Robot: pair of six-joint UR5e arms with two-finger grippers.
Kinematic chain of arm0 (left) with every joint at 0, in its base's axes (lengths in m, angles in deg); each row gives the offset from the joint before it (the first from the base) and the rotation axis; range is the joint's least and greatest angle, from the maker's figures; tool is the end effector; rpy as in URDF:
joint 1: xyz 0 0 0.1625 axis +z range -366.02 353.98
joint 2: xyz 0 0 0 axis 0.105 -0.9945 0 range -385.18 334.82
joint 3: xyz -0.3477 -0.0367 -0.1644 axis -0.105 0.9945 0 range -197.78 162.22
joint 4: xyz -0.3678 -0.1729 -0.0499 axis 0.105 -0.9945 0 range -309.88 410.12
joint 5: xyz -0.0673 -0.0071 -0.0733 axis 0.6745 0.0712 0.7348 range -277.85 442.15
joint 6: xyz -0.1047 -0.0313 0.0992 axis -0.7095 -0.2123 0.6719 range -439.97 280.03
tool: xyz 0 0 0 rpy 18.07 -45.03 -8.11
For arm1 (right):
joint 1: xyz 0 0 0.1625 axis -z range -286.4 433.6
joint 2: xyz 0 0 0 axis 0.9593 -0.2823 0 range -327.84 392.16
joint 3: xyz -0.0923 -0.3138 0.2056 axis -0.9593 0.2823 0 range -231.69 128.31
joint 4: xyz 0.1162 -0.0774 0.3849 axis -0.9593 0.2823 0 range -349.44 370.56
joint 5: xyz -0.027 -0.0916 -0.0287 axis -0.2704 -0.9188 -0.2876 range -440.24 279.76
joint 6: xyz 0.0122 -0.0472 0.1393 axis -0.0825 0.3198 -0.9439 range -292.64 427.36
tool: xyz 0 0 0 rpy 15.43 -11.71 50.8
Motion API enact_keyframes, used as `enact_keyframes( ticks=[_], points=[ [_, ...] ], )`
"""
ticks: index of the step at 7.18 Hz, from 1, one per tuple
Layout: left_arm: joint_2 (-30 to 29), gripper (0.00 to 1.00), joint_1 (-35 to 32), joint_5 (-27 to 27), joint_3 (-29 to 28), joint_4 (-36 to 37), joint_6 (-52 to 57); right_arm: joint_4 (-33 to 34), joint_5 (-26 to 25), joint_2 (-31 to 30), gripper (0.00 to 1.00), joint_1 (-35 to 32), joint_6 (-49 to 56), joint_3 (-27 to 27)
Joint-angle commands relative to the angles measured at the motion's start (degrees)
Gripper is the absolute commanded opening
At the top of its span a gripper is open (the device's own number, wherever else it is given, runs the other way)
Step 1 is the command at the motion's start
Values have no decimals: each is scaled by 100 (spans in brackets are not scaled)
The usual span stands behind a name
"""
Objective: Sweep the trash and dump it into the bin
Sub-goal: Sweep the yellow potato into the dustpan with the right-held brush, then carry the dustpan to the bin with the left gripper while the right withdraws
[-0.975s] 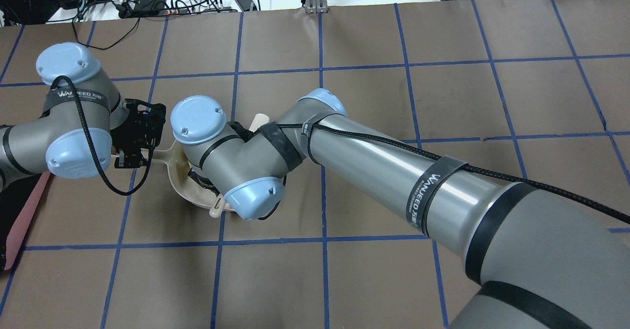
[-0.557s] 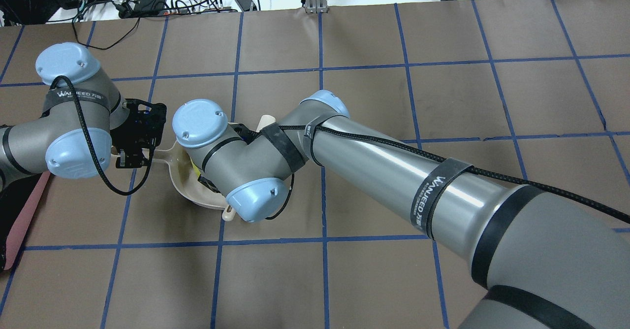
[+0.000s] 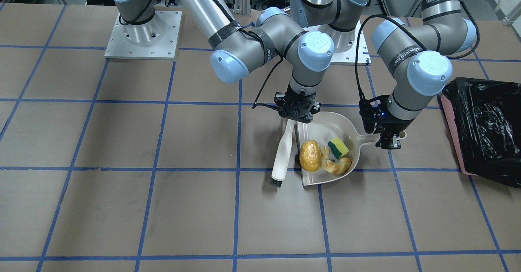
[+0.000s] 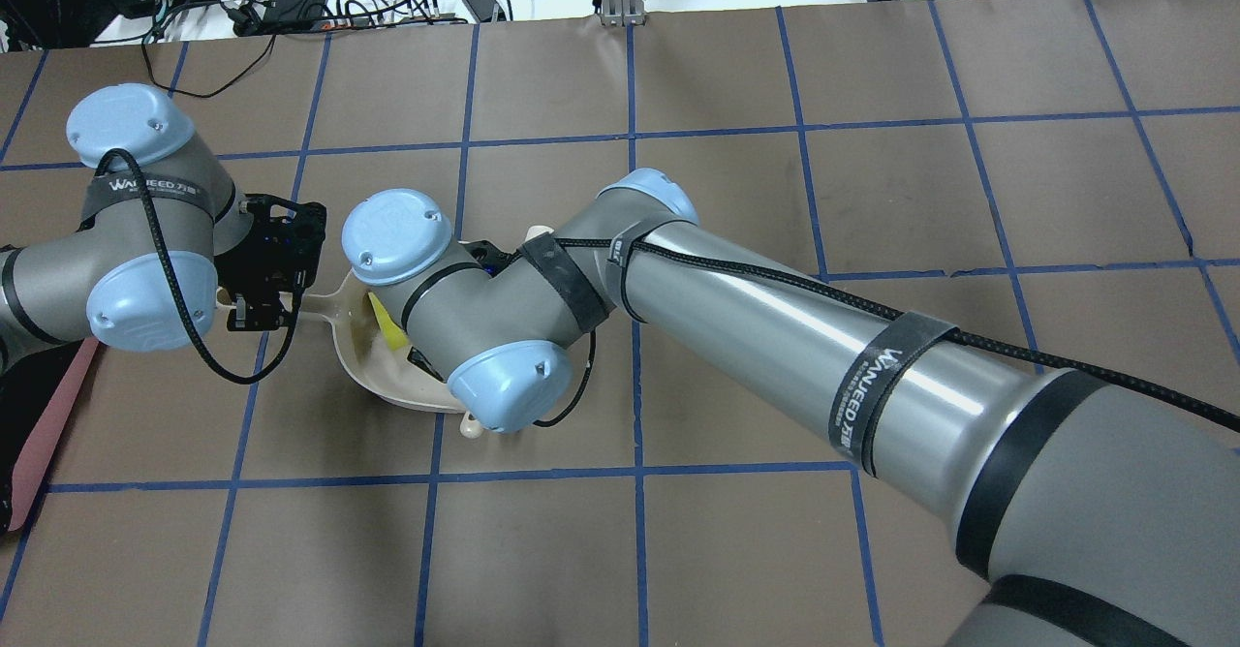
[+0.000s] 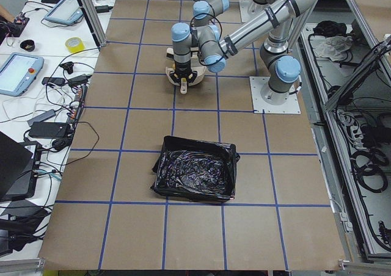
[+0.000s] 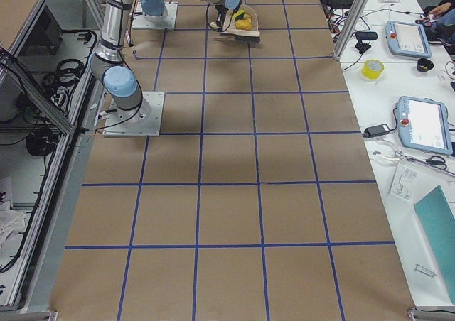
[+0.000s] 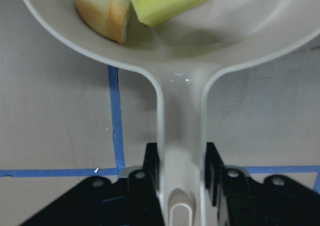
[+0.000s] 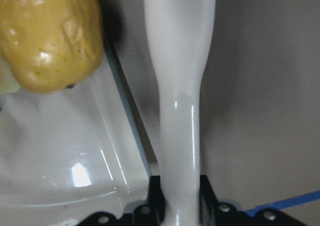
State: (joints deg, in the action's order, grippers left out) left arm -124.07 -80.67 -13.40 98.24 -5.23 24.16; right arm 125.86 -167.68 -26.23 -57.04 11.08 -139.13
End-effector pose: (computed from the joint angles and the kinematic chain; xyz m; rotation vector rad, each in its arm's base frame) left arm 0.0114 -0.4908 0.1753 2.1641 2.2106 0.1329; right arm 0.5170 -0.3875 0.1499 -0.4266 -3.0906 -0.1200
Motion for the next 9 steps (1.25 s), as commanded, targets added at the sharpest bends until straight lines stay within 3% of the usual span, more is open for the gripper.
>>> enact_keyframes(
  ticks=[1, 4, 5, 7, 9],
  points=[
    [-8, 0, 317, 578, 0, -46, 37, -478, -411, -250, 0, 82, 438, -9],
    [-8, 0, 994, 1161, -140, -468, 194, -1375, -414, -1013, 0, 853, 1614, -79],
    [-16, 0, 1353, 1449, -454, -816, 317, -1587, -414, -1425, 0, 1178, 2054, -193],
    [10, 0, 2039, 1679, -1768, -2745, 1228, -2140, -432, -2068, 0, 1977, 3099, -343],
    [54, 0, 3100, 1863, -2362, -3278, 2079, -2240, -642, -2352, 0, 3039, 4121, -335]
  ],
)
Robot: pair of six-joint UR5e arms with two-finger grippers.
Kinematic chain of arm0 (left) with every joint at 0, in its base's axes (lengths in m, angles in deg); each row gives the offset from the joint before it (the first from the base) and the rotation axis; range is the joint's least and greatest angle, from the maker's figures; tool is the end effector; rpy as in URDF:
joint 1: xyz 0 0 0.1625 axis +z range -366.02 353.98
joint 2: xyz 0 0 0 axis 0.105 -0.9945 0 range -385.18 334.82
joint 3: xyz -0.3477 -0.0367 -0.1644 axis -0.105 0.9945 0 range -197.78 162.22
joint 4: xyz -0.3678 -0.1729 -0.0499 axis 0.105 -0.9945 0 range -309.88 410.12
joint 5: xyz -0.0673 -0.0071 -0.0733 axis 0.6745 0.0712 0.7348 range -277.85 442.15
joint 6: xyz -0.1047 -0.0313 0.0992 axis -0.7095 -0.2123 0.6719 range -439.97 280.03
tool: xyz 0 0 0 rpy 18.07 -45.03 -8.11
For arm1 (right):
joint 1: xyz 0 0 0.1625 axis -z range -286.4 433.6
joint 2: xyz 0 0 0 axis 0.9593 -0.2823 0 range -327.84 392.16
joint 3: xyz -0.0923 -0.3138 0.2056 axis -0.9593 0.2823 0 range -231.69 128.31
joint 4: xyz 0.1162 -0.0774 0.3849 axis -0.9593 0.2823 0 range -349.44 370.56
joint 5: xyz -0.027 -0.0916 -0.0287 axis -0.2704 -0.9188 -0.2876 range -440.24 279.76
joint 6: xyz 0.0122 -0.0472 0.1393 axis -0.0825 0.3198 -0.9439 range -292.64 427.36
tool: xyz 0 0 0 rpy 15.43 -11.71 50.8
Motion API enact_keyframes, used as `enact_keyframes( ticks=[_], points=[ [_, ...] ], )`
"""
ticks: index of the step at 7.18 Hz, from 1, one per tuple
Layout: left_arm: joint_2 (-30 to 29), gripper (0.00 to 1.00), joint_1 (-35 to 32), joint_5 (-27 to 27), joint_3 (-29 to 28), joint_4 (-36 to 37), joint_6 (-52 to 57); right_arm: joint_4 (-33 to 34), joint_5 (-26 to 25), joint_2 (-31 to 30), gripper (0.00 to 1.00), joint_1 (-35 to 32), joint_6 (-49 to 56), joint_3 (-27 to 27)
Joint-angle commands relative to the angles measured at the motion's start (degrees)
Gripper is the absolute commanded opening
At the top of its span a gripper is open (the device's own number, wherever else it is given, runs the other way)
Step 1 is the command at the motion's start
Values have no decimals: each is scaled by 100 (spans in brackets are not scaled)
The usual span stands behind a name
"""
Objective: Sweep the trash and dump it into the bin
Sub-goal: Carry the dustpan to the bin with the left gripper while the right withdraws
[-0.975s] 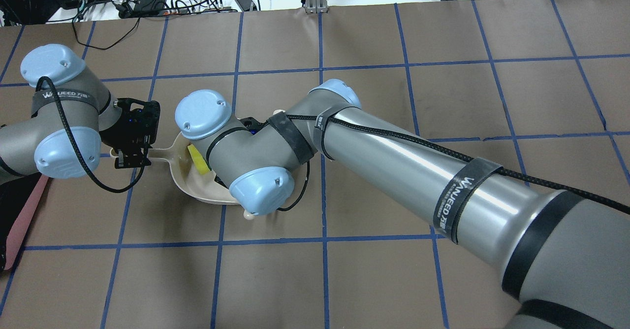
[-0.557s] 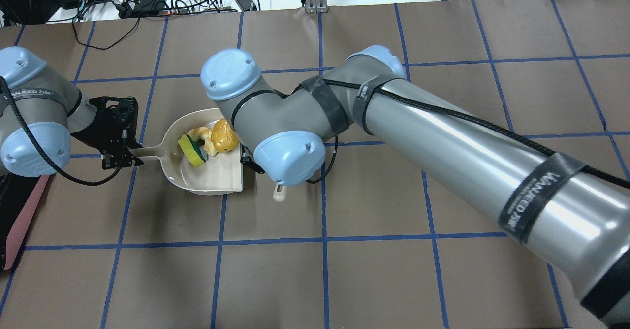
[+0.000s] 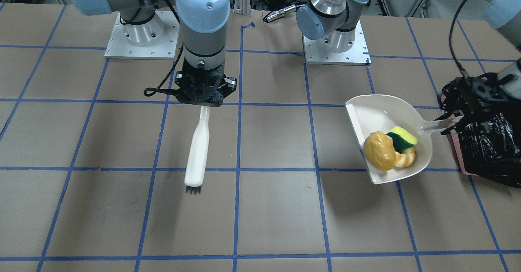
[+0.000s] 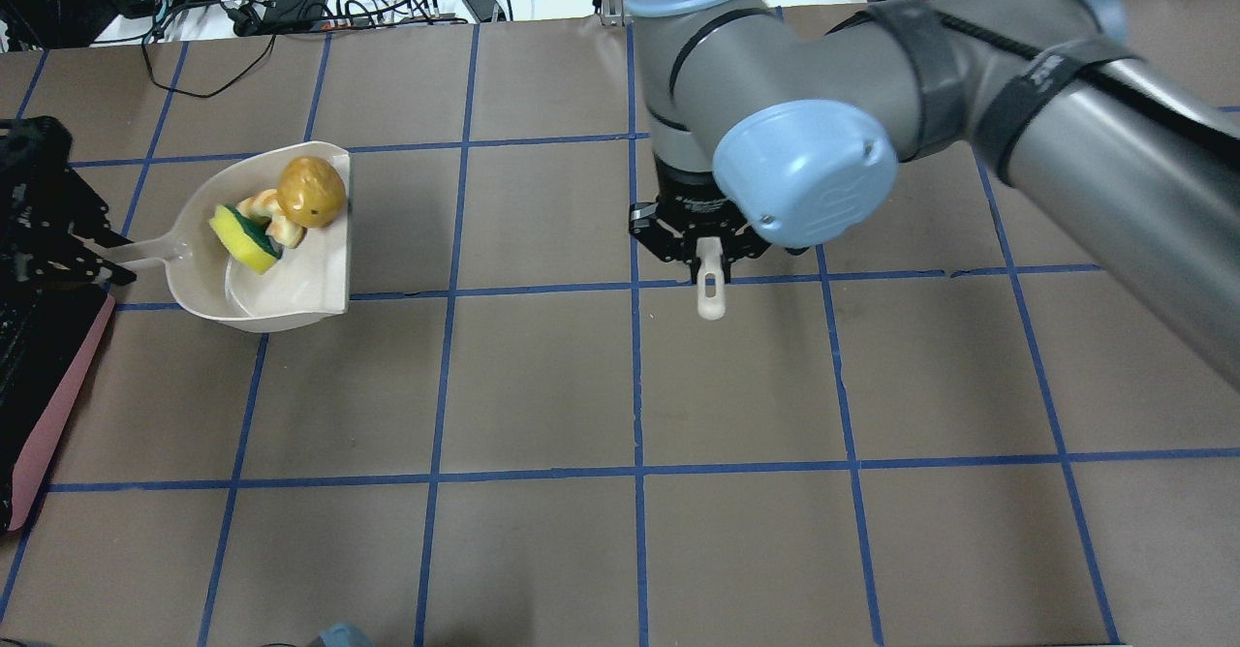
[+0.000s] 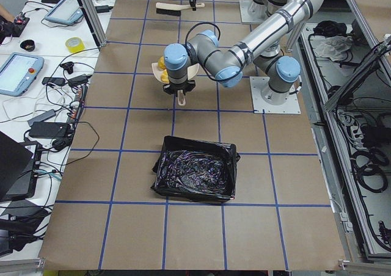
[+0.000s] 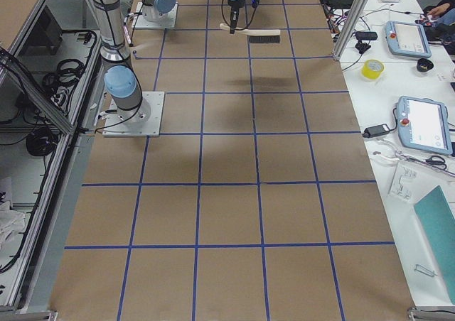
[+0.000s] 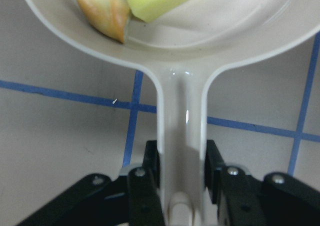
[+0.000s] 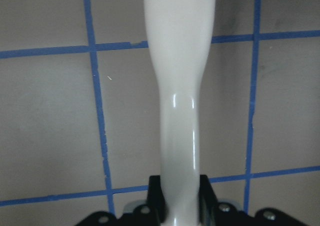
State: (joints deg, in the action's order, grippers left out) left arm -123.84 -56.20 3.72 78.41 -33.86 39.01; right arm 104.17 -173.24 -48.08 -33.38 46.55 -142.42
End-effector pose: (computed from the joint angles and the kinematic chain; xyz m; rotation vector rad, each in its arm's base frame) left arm 0.2007 -0.4950 0.2871 -1.8574 -2.2833 0.2514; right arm 0.2742 -0.4679 0.3145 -0.0969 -3.0482 -0.1476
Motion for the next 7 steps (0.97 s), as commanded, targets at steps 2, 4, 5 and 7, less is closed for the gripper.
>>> enact_keyframes(
  ticks=[2, 4, 5, 7],
  points=[
    [-49, 0, 1445, 127, -688, -470, 1468, -80, 8, -141, 0, 1860, 1674, -75],
    [-162, 0, 2053, -48, -1186, -374, 1829, 705, -69, 200, 0, 2889, 3188, -478],
    [-258, 0, 2238, -363, -1477, -356, 1856, 938, -79, 237, 0, 3146, 3692, -680],
    [-801, 0, 2668, -392, -1786, 19, 2267, 1457, -271, 586, 0, 3281, 3768, -796]
  ],
)
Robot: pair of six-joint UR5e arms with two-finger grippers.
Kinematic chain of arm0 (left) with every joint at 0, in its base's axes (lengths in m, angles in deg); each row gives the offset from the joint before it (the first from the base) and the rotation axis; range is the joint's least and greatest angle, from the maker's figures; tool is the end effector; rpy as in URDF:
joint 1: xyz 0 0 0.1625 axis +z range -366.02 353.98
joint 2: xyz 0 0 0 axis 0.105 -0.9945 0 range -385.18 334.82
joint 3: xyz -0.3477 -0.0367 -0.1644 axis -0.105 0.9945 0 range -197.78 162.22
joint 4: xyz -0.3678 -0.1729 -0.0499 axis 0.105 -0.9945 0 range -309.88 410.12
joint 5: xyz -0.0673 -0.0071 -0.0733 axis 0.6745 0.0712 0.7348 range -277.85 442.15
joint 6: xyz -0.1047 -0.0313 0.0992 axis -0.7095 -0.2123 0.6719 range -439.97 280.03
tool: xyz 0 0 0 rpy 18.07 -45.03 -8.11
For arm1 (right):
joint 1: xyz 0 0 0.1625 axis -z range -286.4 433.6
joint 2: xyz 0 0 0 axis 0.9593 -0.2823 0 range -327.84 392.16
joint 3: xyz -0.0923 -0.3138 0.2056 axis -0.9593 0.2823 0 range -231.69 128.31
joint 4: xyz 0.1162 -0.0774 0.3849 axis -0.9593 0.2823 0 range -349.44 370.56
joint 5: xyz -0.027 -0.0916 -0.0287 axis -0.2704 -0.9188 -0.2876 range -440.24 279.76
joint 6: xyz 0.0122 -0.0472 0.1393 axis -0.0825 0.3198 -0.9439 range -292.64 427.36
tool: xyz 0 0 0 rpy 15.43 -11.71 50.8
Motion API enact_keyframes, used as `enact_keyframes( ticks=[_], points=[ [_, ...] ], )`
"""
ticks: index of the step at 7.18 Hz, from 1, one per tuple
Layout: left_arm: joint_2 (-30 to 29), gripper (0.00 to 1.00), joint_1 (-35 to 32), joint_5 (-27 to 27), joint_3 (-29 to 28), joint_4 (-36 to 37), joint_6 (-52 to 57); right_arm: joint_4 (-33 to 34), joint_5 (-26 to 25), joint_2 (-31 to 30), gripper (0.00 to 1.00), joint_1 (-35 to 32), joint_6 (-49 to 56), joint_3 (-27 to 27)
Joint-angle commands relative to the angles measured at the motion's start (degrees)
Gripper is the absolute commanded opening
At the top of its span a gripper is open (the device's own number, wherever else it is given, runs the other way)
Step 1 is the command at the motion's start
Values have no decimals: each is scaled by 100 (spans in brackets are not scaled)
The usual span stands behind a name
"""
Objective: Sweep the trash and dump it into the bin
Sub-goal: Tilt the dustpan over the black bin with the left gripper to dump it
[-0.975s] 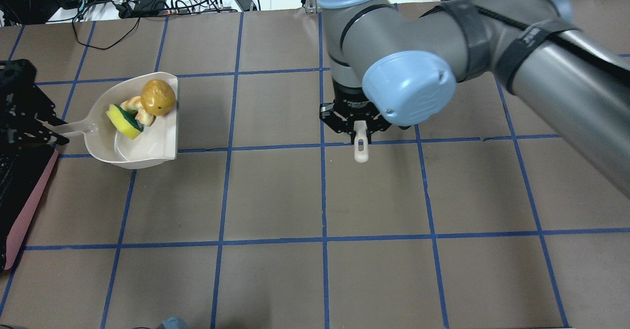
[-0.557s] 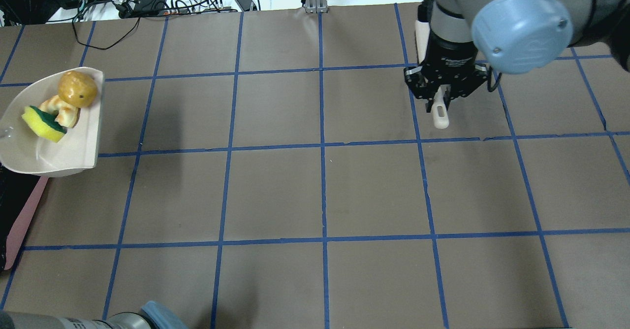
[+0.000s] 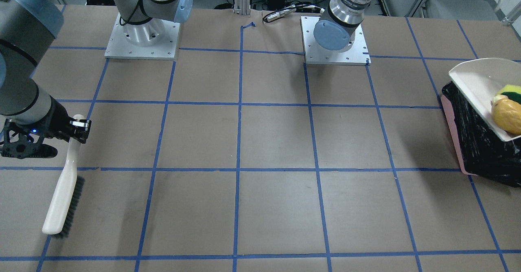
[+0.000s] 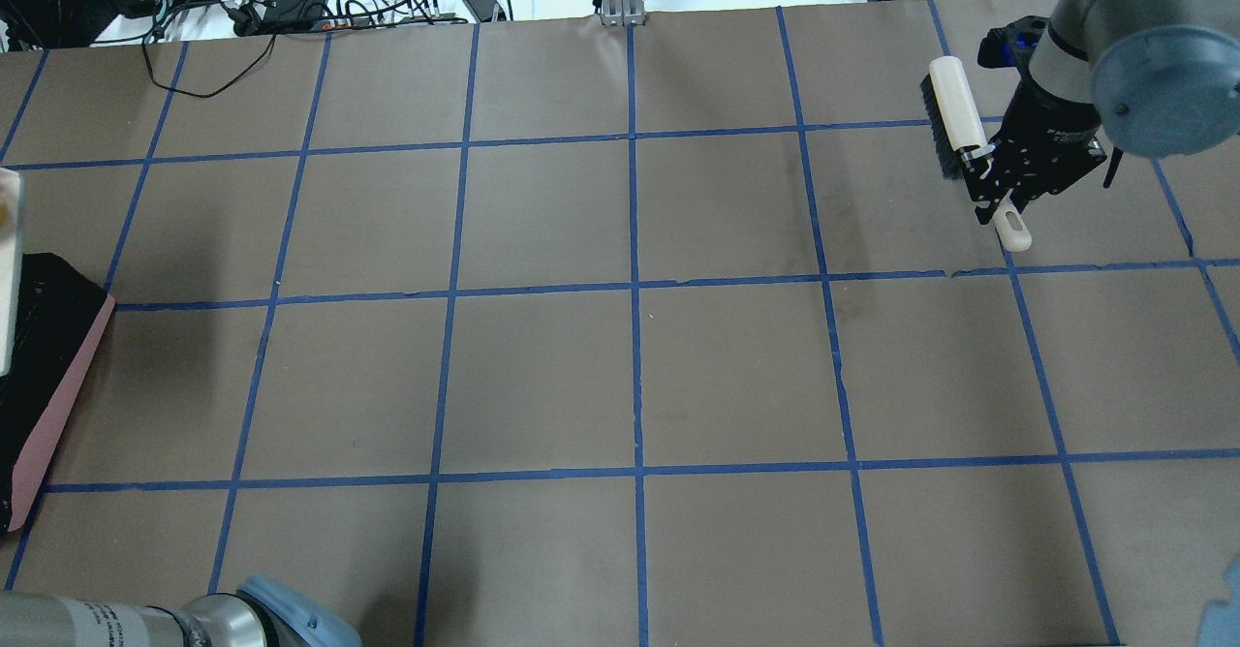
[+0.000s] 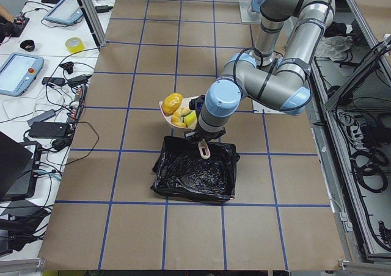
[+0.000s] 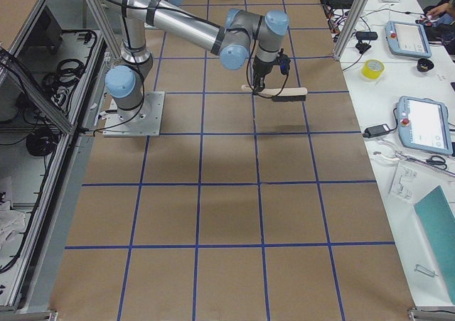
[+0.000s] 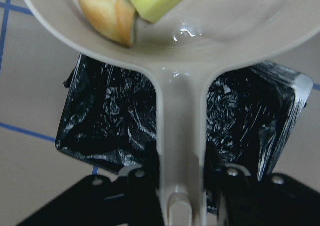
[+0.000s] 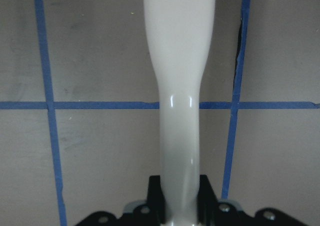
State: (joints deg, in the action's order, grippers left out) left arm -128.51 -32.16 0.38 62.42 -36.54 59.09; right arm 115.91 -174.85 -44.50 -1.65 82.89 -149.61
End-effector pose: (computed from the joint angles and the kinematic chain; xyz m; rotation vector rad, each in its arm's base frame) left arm 0.4480 -0.3918 0.3683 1.8959 2.4630 -0.2202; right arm -0.0185 -0.5473 0.2414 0.0276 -3.0853 -0.1861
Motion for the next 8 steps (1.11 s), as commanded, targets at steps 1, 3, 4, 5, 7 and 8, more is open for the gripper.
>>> enact_keyframes(
  ticks=[1, 3, 4, 5, 7, 8],
  points=[
    [-511, 0, 554, -84, -249, 690, 488, 406, -128, 326, 0, 125, 143, -78],
    [-977, 0, 619, -504, -459, 1533, 1131, 565, -181, 633, 0, 474, 273, -86],
    [-1118, 0, 610, -863, -704, 1555, 1237, 704, -172, 705, 0, 581, 614, -86],
    [-1154, 0, 566, -1119, -776, 1677, 1368, 706, -155, 714, 0, 582, 617, -121],
    [-1085, 0, 33, -2212, -742, 2369, 1449, 941, -233, 766, 0, 582, 644, -279],
    [-1058, 0, -127, -2342, -472, 2799, 1510, 987, -234, 845, 0, 582, 626, -315]
  ],
)
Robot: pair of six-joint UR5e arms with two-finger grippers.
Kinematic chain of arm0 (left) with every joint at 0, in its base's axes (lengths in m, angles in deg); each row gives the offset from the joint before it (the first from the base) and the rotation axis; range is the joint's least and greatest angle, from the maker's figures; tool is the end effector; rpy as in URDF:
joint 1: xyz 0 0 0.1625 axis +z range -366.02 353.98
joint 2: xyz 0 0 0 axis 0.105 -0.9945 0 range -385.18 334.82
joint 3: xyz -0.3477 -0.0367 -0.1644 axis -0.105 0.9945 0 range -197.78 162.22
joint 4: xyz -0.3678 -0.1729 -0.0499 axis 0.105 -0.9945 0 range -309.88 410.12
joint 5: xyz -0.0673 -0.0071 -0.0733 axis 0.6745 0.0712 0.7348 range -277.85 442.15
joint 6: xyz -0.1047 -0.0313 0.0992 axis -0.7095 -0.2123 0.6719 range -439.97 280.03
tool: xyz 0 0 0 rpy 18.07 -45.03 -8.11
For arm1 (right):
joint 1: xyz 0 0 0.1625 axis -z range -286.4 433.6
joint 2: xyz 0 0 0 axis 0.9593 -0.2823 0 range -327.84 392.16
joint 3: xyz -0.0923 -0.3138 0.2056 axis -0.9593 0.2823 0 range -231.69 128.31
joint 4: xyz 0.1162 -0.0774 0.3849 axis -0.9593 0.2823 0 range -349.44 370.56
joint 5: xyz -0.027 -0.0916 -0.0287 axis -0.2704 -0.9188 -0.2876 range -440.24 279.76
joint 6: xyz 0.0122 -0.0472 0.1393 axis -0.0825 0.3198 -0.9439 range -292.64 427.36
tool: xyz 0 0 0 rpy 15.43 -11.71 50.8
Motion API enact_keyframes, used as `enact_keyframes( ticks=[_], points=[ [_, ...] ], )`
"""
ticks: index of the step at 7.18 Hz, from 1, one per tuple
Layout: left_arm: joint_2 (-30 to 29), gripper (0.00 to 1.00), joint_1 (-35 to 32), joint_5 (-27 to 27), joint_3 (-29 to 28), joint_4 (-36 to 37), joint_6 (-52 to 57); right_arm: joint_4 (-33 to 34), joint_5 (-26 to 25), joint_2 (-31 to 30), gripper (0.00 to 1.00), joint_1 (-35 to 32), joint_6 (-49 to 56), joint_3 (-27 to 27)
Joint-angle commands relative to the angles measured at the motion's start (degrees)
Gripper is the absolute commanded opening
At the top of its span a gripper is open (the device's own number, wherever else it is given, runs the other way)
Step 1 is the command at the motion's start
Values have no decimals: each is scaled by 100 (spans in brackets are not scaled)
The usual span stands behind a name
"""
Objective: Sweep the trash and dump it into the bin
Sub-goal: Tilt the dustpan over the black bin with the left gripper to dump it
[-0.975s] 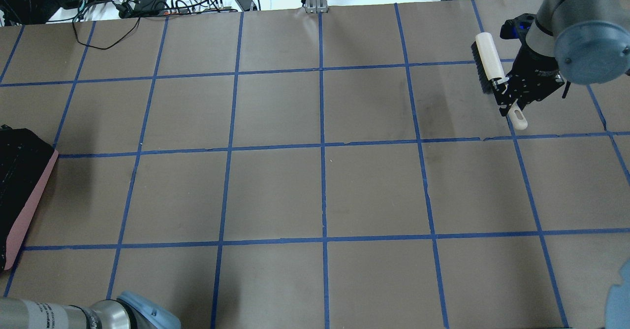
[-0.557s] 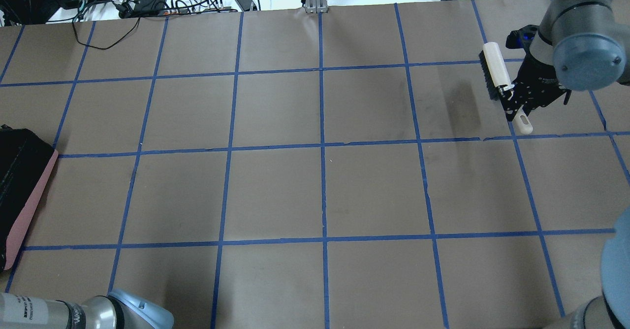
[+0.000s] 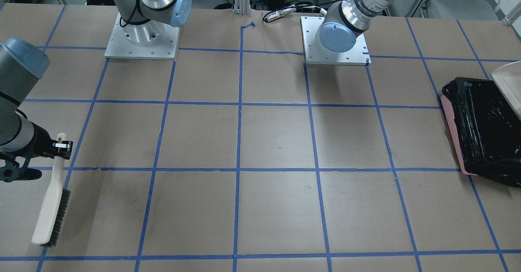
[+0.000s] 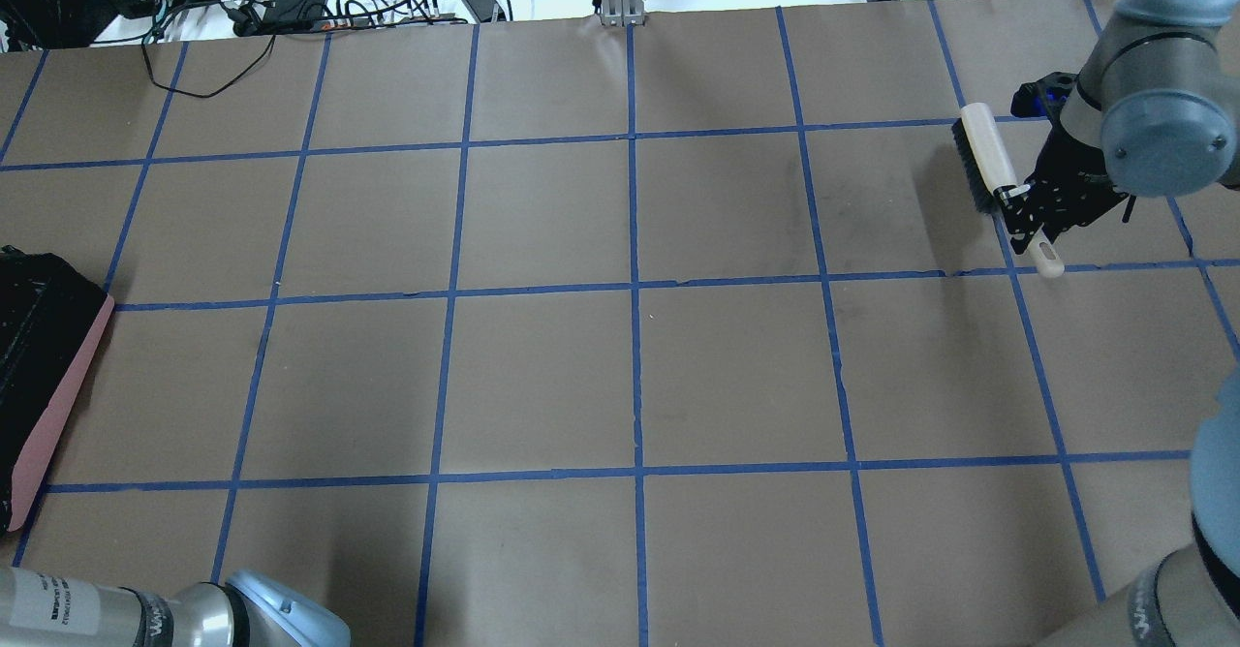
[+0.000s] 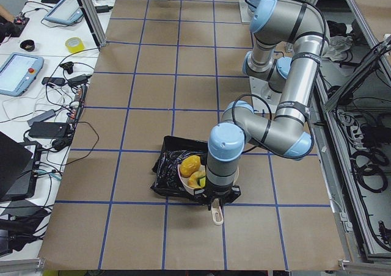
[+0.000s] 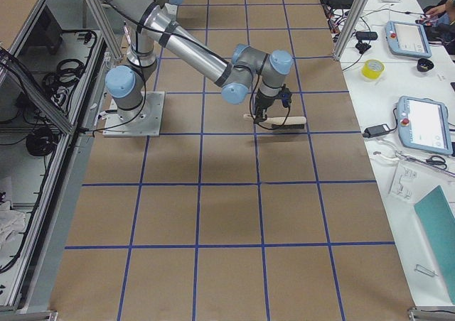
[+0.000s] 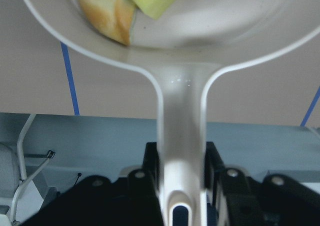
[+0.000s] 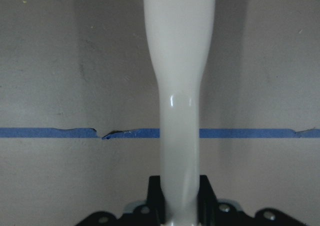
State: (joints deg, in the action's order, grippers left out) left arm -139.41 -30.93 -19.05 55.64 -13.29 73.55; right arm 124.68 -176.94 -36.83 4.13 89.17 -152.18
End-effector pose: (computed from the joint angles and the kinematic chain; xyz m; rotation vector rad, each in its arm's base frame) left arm 0.5760 -0.3827 0.3588 1.9633 2.0854 0.4230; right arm -0.0837 -0.5546 0.1627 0.0461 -3.0688 -0.2494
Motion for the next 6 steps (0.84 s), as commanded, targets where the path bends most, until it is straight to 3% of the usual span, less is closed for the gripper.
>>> enact_keyframes(
  ticks=[1, 2, 6],
  points=[
    [66, 0, -252, -418, 565, 1209, 604, 93, -25, 70, 0, 4, -10, -59],
    [145, 0, -269, -400, 855, 1895, 853, 84, 1, 44, 0, 4, -54, -59],
    [400, 0, -541, -557, 972, 2008, 1286, 5, 37, 9, 0, 4, 7, -50]
  ],
)
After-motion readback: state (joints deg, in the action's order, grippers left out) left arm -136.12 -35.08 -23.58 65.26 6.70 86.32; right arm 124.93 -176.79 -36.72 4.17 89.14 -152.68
